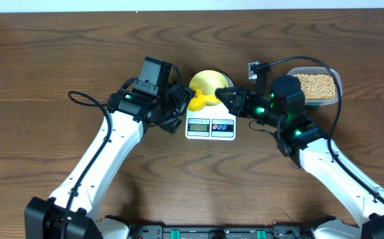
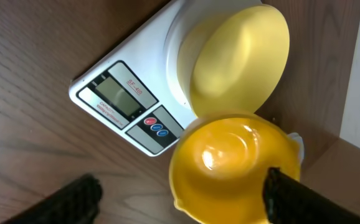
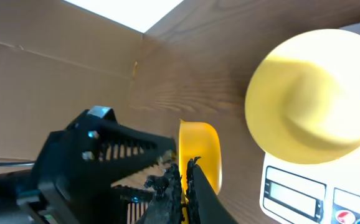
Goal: Scoop item into bowl and weigh 50g on scale
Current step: 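Grasp the yellow scoop handle with the right gripper beside the left gripper, then open the left gripper and pull the scoop right with the right gripper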
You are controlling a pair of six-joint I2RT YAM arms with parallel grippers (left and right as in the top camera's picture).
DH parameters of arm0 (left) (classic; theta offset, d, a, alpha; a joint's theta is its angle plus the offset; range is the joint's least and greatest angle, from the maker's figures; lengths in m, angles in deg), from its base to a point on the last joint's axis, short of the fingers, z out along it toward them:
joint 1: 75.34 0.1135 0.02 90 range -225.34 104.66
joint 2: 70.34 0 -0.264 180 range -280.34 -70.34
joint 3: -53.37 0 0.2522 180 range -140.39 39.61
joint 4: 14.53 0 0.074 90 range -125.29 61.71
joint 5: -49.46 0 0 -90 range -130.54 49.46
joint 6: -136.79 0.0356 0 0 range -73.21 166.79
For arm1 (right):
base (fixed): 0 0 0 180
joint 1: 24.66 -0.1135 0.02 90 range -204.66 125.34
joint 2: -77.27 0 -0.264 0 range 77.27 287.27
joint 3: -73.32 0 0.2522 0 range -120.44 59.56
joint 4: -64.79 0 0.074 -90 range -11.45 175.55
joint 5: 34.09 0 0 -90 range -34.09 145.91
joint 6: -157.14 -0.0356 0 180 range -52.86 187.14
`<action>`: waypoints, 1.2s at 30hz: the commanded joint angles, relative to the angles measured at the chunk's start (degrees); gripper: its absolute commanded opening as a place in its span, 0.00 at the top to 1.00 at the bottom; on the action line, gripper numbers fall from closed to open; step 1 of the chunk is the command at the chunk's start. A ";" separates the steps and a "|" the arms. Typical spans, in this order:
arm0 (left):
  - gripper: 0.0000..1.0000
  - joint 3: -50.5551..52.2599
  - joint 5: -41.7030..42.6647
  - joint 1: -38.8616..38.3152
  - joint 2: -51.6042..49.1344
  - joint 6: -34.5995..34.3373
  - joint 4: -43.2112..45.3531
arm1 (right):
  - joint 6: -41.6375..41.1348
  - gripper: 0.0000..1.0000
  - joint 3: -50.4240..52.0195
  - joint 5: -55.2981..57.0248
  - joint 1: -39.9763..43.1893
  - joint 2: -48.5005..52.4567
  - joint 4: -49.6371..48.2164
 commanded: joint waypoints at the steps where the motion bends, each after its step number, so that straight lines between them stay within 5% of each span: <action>1: 0.13 0.24 -0.59 -0.04 0.85 0.42 0.04 | 2.08 0.99 -1.07 0.79 -0.13 0.28 0.26; 11: 0.12 0.15 3.06 0.11 1.97 8.07 0.11 | 6.21 0.99 -1.07 -2.27 1.60 0.13 0.55; 26: 0.12 0.07 2.86 1.99 13.73 44.33 0.26 | 19.54 0.99 -1.09 -12.83 12.50 -3.28 1.64; 36: 0.12 0.07 2.84 1.99 13.86 47.58 -1.86 | 23.67 0.99 -1.09 -5.11 18.80 -11.58 1.62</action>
